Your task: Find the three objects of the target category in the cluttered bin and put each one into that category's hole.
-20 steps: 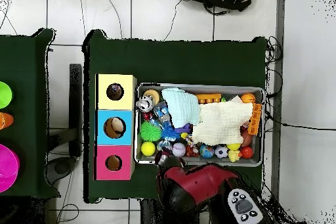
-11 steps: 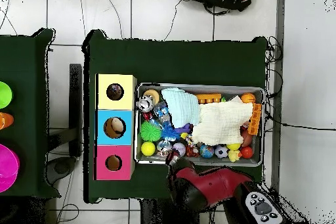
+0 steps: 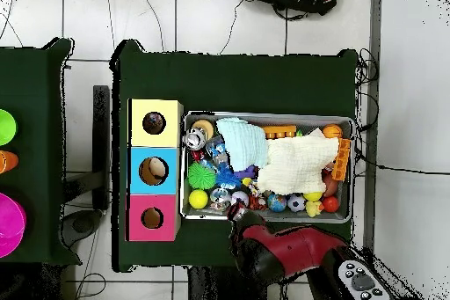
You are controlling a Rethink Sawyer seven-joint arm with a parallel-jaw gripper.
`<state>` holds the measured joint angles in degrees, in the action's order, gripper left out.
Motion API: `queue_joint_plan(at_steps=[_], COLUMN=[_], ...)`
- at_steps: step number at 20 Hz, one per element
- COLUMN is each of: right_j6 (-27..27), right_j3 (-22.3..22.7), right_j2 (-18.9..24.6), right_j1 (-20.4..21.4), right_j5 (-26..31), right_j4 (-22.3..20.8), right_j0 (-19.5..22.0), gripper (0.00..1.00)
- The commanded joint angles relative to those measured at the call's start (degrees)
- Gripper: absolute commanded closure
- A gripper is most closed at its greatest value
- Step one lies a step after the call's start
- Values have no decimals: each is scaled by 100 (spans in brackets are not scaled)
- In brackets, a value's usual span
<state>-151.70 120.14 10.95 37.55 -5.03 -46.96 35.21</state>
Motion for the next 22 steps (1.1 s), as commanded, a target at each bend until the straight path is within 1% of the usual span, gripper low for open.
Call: queue_joint_plan(at_steps=[1, 2, 3, 8, 12, 15, 19, 22], right_j6=[391, 406, 424, 398, 444, 515, 666, 640], right_j3=[-596, -597, -582, -570, -560, -525, -459, -469], right_j2=[485, 483, 526, 540, 677, 826, 1126, 1180], right_j1=[-100, -80, -75, -113, -148, -138, -23, -72], right_j5=[465, 508, 545, 474, 519, 661, 993, 999], right_j4=[-203, -191, -183, -205, -219, -183, -43, -74], right_j0=[-67, -82, -47, -23, 115, 246, 498, 551], gripper=[100, 100, 0, 0, 0, 0, 0, 0])
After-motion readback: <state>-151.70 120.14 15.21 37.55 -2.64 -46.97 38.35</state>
